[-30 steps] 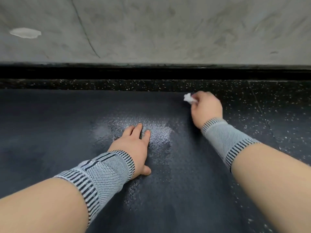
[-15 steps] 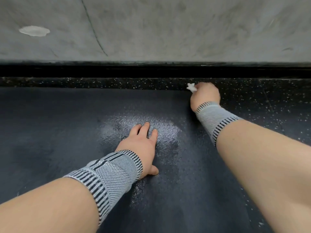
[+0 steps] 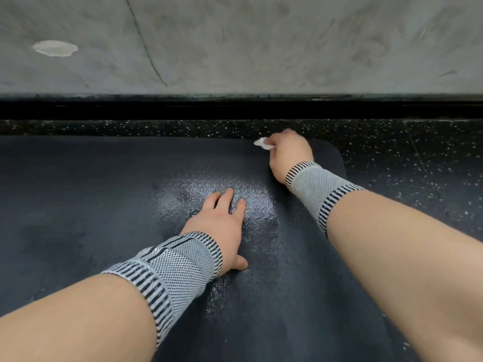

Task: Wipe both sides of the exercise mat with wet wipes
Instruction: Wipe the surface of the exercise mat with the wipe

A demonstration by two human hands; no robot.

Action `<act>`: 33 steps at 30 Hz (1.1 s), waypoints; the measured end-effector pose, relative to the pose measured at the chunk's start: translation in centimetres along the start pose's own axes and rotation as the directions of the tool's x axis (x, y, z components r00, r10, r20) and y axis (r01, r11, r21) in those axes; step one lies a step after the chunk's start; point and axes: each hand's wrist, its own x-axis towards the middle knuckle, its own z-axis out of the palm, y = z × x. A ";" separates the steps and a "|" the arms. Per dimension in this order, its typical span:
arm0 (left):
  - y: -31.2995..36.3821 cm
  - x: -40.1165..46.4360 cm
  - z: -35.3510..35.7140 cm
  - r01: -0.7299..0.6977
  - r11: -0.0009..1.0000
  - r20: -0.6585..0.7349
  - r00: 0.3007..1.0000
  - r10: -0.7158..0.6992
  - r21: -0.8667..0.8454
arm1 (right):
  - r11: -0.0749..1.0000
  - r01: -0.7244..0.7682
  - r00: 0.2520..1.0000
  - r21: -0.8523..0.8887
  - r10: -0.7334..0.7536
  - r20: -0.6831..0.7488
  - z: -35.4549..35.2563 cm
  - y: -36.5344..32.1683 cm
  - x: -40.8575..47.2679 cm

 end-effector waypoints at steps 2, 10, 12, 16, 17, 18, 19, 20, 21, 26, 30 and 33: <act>0.0 0.0 0.0 -0.002 1.000 -0.004 1.000 0.002 -0.001 | 0.977 0.214 0.973 0.007 -0.214 0.083 0.0 0.3 -3.1; 0.1 -0.1 -0.1 0.011 1.000 0.005 1.000 -0.011 0.008 | 0.996 0.052 0.998 0.066 -0.051 -0.025 -2.3 1.4 -0.7; 0.1 -0.1 0.0 0.012 1.000 0.000 1.000 -0.012 0.006 | 0.999 -0.020 1.000 0.043 0.020 0.001 -1.1 0.2 0.5; 0.0 -0.3 0.1 -0.004 1.000 -0.027 1.000 0.004 0.009 | 0.972 0.234 0.968 0.008 -0.233 0.089 0.2 -0.2 -5.0; 0.0 -0.3 0.1 -0.005 1.000 -0.028 1.000 0.005 0.006 | 0.944 0.327 0.931 0.039 -0.329 0.157 -0.2 0.3 -7.1; 0.1 -0.3 0.1 -0.005 1.000 -0.025 1.000 0.005 0.005 | 0.911 0.405 0.880 0.075 -0.411 0.238 -0.8 1.0 -9.0; 0.1 -0.2 0.1 -0.004 1.000 -0.022 1.000 0.004 0.004 | 0.884 0.457 0.825 0.104 -0.464 0.322 -1.5 1.8 -10.2; 0.1 -0.2 0.1 -0.001 1.000 -0.022 1.000 0.001 0.006 | 0.872 0.475 0.793 0.117 -0.482 0.374 -2.2 2.5 -10.5; 0.0 -0.2 0.1 0.001 1.000 -0.021 1.000 -0.001 0.006 | 0.878 0.465 0.803 0.110 -0.471 0.364 -2.5 2.9 -9.9; 0.0 -0.1 0.1 0.007 1.000 -0.019 1.000 -0.007 0.016 | 0.993 -0.067 0.995 0.099 0.074 -0.069 -1.0 3.3 -4.0; -0.1 0.0 0.2 0.008 1.000 -0.028 1.000 -0.007 0.016 | 0.996 0.086 0.996 -0.022 -0.086 0.024 0.5 1.3 -7.4; -0.1 0.0 0.2 0.007 1.000 -0.034 0.999 -0.007 0.017 | 0.912 0.396 0.868 0.110 -0.410 0.278 -0.7 1.4 -12.9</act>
